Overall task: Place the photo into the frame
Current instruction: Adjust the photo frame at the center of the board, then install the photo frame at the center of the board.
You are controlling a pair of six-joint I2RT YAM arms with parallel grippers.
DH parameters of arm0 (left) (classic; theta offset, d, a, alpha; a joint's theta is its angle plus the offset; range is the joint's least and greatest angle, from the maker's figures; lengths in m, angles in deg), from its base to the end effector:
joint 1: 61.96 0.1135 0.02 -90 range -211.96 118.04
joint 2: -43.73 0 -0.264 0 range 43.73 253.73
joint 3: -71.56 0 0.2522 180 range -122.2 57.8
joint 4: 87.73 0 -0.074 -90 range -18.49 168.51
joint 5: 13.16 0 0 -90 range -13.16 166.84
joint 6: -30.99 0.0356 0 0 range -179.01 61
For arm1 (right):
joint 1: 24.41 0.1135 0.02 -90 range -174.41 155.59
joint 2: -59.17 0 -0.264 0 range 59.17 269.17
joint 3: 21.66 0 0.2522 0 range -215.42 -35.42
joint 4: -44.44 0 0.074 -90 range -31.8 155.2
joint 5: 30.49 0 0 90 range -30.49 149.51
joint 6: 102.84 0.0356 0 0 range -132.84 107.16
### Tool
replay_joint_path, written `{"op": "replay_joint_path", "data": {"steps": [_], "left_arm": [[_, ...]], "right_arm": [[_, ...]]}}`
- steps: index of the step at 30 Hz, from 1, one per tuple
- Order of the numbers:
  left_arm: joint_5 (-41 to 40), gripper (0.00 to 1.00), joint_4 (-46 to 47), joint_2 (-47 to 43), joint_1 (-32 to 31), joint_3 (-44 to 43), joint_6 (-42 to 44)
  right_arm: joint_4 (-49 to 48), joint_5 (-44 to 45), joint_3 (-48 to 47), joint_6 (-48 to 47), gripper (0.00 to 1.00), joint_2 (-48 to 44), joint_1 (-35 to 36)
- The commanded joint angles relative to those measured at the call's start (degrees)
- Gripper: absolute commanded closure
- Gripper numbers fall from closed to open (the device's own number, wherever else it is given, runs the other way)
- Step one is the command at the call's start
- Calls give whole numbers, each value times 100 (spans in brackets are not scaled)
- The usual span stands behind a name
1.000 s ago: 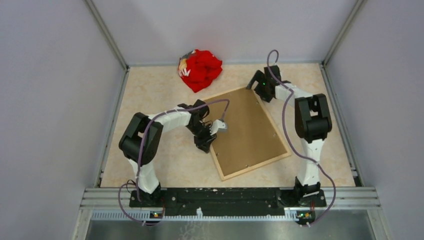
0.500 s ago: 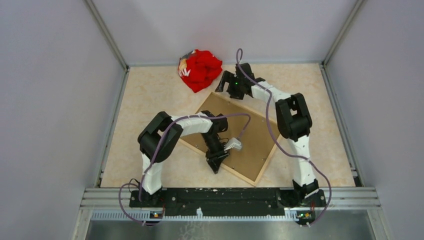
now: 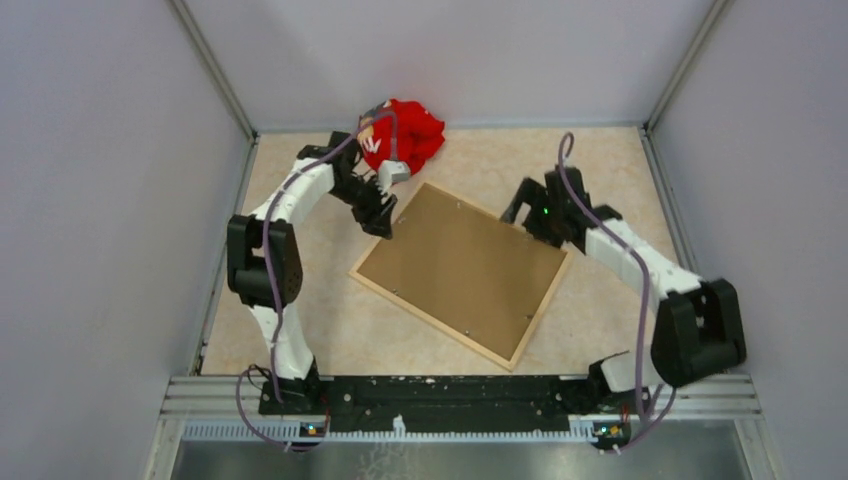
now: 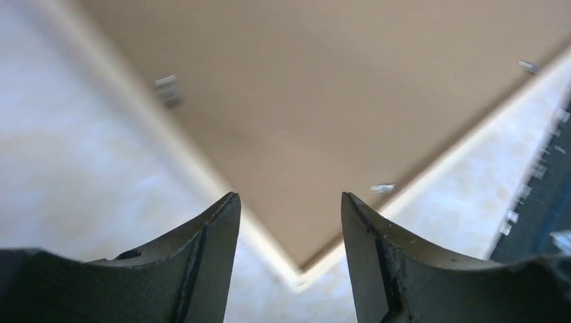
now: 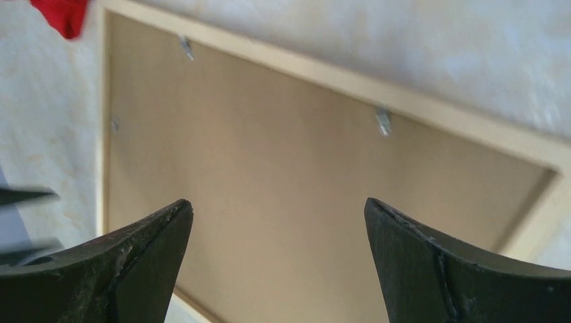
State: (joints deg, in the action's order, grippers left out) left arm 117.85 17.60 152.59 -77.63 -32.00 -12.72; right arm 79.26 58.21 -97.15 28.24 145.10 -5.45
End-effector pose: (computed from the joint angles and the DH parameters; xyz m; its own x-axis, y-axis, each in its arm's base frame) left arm 0.3538 -0.1235 0.2407 -0.4283 0.6867 -0.5874 0.9022 0.2885 -0.3206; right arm 0.3085 0.1068 0.2533 -0.7297 0.4439 -0.5200 0.1852 0.8605 0.4747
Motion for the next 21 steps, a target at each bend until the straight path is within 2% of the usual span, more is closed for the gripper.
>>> {"op": "replay_joint_path", "data": {"steps": [1,5,11,16,21], "left_arm": [[-782,38,821,400,848,-562,-728],[-766,44,1052,1202,1357,-1107,-1272],[-498,52,1476,1471,1328,-704,-1435],[-286,54,1546,1428,1289,-183,-1347],[-98,62,1548,1186,1229,545,-1055]], "right_arm": [[427,404,1285,377,1,-1270,46],[822,517,2218,644,1,-2449,46],[1170,605,3153,904,1,-3286,38],[328,244,3427,999,1,-2829,-60],[-576,-250,3291,855,1,-2121,-572]]}}
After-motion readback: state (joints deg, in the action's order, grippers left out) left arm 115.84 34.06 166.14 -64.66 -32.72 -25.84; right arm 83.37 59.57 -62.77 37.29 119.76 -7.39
